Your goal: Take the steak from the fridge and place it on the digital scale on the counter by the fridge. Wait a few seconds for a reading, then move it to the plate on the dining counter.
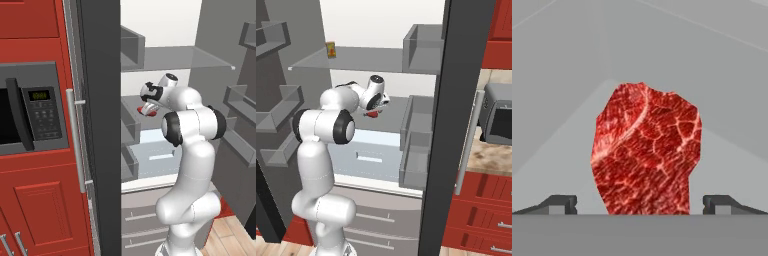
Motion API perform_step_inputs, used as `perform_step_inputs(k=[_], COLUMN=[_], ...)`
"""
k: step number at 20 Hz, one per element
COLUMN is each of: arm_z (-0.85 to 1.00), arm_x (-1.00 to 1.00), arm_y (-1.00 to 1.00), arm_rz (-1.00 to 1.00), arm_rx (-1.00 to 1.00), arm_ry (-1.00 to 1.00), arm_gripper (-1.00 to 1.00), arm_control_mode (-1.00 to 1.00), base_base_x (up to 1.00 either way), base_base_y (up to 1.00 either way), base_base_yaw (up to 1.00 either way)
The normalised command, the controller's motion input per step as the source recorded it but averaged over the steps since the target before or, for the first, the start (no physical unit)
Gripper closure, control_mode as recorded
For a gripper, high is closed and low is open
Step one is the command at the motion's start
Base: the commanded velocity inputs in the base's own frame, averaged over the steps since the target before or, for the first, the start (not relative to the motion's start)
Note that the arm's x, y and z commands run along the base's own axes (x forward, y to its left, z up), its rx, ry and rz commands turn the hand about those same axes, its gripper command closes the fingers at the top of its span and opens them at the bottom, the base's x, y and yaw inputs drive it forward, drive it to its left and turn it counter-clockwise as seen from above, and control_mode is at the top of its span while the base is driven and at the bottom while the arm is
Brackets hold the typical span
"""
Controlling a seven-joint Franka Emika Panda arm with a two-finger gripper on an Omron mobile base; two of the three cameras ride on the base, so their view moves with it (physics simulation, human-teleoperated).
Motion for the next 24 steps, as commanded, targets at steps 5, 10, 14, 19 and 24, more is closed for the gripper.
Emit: perform_step_inputs(k=[5, 10, 14, 19, 24], arm_z=[-0.34, -0.45, -0.44, -0.05, 0.0], arm_x=[0.0, 0.0, 0.0, -0.03, -0.2], arm_y=[0.0, 0.0, 0.0, 0.0, 0.0], arm_rz=[0.03, 0.04, 0.05, 0.05, 0.01], arm_rx=[0.0, 0.0, 0.0, 0.0, 0.0], arm_ry=[0.03, 0.04, 0.03, 0.0, -0.04], arm_gripper=[-1.0, -1.0, -1.0, -1.0, -1.0], arm_control_mode=[-1.0, -1.0, -1.0, -1.0, -1.0], base_base_x=[0.0, 0.0, 0.0, 0.0, 0.0], base_base_y=[0.0, 0.0, 0.0, 0.0, 0.0], base_base_yaw=[0.0, 0.0, 0.0, 0.0, 0.0])
